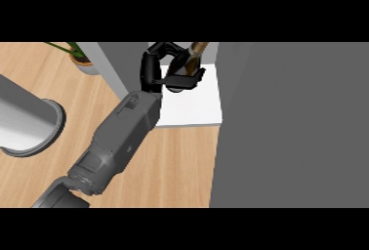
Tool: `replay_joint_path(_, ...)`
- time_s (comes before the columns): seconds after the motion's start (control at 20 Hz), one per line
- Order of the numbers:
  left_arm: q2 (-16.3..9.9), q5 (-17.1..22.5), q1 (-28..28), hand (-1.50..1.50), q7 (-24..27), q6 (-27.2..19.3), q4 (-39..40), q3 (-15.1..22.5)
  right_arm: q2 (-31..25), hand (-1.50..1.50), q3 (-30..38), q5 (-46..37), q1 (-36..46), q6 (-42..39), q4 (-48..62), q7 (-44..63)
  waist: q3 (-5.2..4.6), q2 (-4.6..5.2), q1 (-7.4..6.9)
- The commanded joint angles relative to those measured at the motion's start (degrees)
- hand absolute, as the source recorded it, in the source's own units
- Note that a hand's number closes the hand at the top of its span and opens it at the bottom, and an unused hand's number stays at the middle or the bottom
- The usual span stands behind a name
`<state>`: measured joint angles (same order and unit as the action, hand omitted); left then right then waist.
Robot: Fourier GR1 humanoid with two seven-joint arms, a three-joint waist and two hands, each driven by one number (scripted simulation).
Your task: Pick up the wine, place it into the cabinet and close the cabinet
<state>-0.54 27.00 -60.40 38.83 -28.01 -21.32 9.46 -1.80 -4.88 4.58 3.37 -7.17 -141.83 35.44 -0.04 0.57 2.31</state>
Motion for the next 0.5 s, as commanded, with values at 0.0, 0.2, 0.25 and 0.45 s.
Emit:
replay_joint_path(0.0, 0.4, 0.1, -4.7, 1.5, 0.9, 0.3, 6.0, -2.9, -0.5, -1.5, 1.6, 3.7, -0.6, 0.3, -4.8, 2.4, 0.02, 0.29, 0.7)
replay_joint_path(0.2, 0.5, 2.2, -3.7, 1.5, 1.3, 2.5, 7.2, -4.6, 0.2, -1.5, 0.0, 3.5, -0.8, 0.1, -4.4, 2.0, 0.01, 0.19, 0.46)
replay_joint_path(0.25, -0.3, 3.0, -5.9, 1.5, -0.7, 1.8, 7.6, -6.6, 0.2, -1.5, -0.9, 3.2, -2.6, -0.6, -5.4, 1.8, 0.02, 0.18, 0.56)
replay_joint_path(0.45, 0.5, 6.4, -5.7, 1.5, 0.1, 4.2, 7.8, -8.5, 0.1, -1.5, 0.3, 3.5, -0.8, -1.1, -1.9, -0.5, 0.03, 0.32, 1.01)
